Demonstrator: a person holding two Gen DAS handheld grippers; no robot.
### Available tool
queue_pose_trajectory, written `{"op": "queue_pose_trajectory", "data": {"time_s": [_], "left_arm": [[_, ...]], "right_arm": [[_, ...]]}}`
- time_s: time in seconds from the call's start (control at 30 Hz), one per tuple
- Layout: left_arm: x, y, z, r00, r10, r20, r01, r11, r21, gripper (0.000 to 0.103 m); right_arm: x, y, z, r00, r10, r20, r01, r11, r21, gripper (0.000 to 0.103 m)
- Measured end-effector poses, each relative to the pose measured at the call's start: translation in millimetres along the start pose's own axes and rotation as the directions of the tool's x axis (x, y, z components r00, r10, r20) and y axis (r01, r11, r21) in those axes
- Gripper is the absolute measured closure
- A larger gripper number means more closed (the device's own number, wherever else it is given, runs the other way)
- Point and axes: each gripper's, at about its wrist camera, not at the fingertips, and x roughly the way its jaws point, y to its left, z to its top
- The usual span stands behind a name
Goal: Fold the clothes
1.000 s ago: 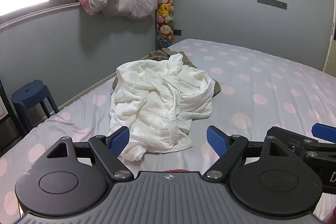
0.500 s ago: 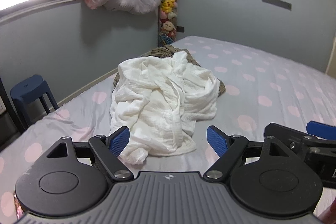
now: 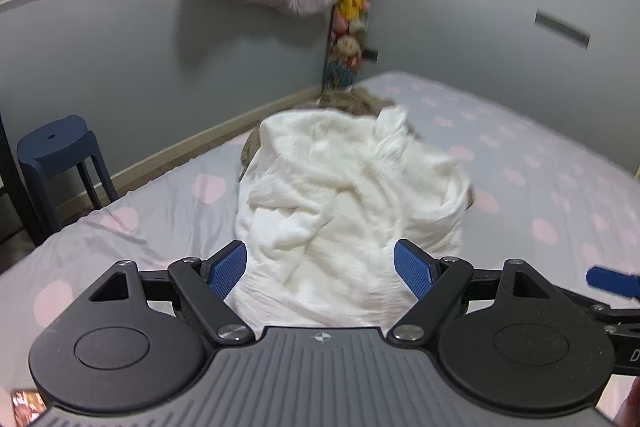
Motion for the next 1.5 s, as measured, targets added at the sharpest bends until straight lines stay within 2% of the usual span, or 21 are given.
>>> {"op": "queue_pose_trajectory", "data": {"time_s": [0.07, 0.13, 0.23, 0.3, 0.43, 0.5, 0.57, 0.63, 0.67, 0.73, 0.77, 0.8, 0.9, 1.07, 1.17, 1.27, 1.33, 1.5], "left_arm": [[18, 5, 1, 0.999, 0.012, -0.031, -0.011, 0.999, 0.03, 0.022], [37, 10, 0, 0.998, 0.026, -0.059, -0.023, 0.998, 0.058, 0.024], [68, 21, -4, 0.995, 0.032, -0.096, -0.028, 0.998, 0.048, 0.03], [87, 29, -6, 0.991, 0.03, -0.133, -0.026, 0.999, 0.035, 0.03], [124, 39, -11, 0.979, 0.047, -0.197, -0.043, 0.999, 0.023, 0.038], [135, 43, -12, 0.976, 0.045, -0.214, -0.041, 0.999, 0.021, 0.041], [145, 47, -15, 0.972, 0.05, -0.229, -0.046, 0.999, 0.021, 0.049], [153, 49, -16, 0.968, 0.05, -0.247, -0.048, 0.999, 0.015, 0.052], [156, 50, -16, 0.966, 0.05, -0.254, -0.049, 0.999, 0.011, 0.056], [156, 46, -13, 0.965, 0.047, -0.256, -0.043, 0.999, 0.021, 0.066], [155, 44, -12, 0.965, 0.045, -0.257, -0.039, 0.999, 0.027, 0.073], [155, 41, -11, 0.965, 0.043, -0.258, -0.036, 0.999, 0.032, 0.076], [148, 34, -5, 0.967, 0.027, -0.255, -0.018, 0.999, 0.041, 0.087], [107, 12, 16, 0.98, -0.045, -0.193, 0.058, 0.996, 0.062, 0.102], [75, -10, 28, 0.984, -0.107, -0.141, 0.119, 0.989, 0.086, 0.102], [37, -37, 37, 0.983, -0.158, -0.091, 0.169, 0.977, 0.131, 0.102], [15, -52, 39, 0.982, -0.175, -0.067, 0.184, 0.969, 0.165, 0.102], [-26, -80, 36, 0.983, -0.178, -0.041, 0.182, 0.955, 0.236, 0.102]], "right_arm": [[20, 4, 0, 0.999, 0.035, -0.028, -0.036, 0.999, -0.014, 0.007], [44, 9, -1, 0.995, 0.069, -0.066, -0.071, 0.997, -0.028, 0.023], [80, 9, -2, 0.989, 0.086, -0.119, -0.089, 0.996, -0.021, 0.023], [104, 9, -3, 0.983, 0.104, -0.154, -0.105, 0.994, 0.002, 0.025], [145, 11, -9, 0.965, 0.14, -0.222, -0.134, 0.99, 0.039, 0.043], [164, 12, -13, 0.955, 0.155, -0.252, -0.146, 0.988, 0.054, 0.044], [180, 14, -16, 0.952, 0.154, -0.266, -0.148, 0.988, 0.045, 0.044], [194, 15, -18, 0.95, 0.146, -0.277, -0.144, 0.989, 0.029, 0.047], [200, 14, -18, 0.949, 0.146, -0.279, -0.144, 0.989, 0.029, 0.05], [207, 13, -18, 0.945, 0.165, -0.284, -0.158, 0.986, 0.045, 0.075], [207, 13, -17, 0.945, 0.165, -0.283, -0.158, 0.986, 0.046, 0.076], [205, 14, -15, 0.948, 0.157, -0.277, -0.154, 0.988, 0.033, 0.081], [188, 16, -7, 0.965, 0.134, -0.224, -0.138, 0.99, -0.002, 0.083], [126, 6, 19, 0.994, 0.066, -0.086, -0.068, 0.997, -0.029, 0.084], [82, -8, 31, 1.0, 0.029, -0.006, -0.03, 0.999, -0.018, 0.084], [38, -22, 36, 0.998, -0.017, 0.06, 0.017, 1.0, -0.011, 0.085], [7, -33, 35, 0.99, -0.086, 0.11, 0.087, 0.996, -0.004, 0.085], [-78, -84, 21, 0.949, -0.253, 0.191, 0.237, 0.966, 0.104, 0.085]]}}
